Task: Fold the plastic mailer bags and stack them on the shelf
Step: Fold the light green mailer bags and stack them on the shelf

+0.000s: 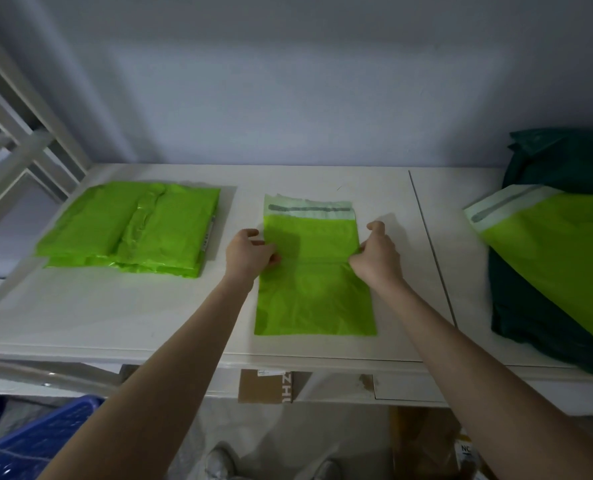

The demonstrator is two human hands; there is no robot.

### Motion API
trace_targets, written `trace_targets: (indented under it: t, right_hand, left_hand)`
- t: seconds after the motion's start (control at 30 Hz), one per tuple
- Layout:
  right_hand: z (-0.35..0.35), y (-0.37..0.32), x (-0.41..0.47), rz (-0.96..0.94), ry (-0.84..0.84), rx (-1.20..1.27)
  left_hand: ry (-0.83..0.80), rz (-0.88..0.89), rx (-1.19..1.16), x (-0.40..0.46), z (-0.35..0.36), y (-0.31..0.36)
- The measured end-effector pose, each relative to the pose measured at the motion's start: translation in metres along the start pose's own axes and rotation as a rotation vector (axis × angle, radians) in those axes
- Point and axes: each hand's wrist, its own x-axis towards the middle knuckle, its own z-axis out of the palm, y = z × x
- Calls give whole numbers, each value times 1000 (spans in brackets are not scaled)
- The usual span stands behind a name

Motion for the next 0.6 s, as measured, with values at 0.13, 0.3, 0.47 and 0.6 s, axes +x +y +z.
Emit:
trace_targets:
  t: [0.13, 0.3, 0.47, 0.6]
  right_hand:
    - [-1, 1, 1, 23, -10, 6]
    - [-6, -2, 0, 32, -13, 37]
    - [-5, -3, 1, 37, -13, 204]
    - [1, -5, 6, 78, -43, 472]
  left_hand:
    - [-36, 18, -44, -2, 0, -3]
    - [-92, 29, -202, -5, 0, -3]
    - [-153, 36, -268, -1, 3, -2]
    - [-190, 52, -297, 2, 3, -2]
